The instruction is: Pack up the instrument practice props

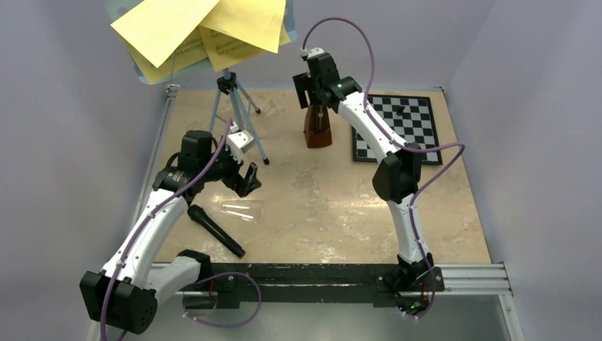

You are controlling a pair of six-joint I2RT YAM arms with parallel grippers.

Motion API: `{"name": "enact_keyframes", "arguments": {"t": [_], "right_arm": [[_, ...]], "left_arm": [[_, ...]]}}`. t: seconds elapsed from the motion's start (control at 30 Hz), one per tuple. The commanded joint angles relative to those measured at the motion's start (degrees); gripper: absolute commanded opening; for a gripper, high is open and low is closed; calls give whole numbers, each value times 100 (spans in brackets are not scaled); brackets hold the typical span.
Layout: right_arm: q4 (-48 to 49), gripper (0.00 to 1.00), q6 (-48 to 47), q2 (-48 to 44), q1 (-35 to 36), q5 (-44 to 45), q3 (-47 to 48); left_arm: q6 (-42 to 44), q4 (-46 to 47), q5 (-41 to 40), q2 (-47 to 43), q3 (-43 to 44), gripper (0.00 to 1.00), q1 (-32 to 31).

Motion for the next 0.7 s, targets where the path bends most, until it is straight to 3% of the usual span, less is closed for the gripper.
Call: {"name": "enact_keyframes", "arguments": {"t": [0.0, 0.3, 0.43, 0.57, 0.67], "right_arm": [[295, 84, -7, 18, -14, 497, 227], [-82, 75, 370, -70, -14, 321, -295], [-2, 62, 252, -79, -24, 283, -323], [62, 58, 151, -155, -16, 248, -407], [87, 48, 52, -232, -20, 119, -484]], "left_arm": [[-66, 214, -68, -105, -50, 99, -16], [26, 195, -170, -39, -62, 99, -15], [87, 212, -98, 22, -64, 99, -15], [199, 150, -51, 84, 8, 99, -15], [243, 132, -58, 98, 0, 99, -15]]}}
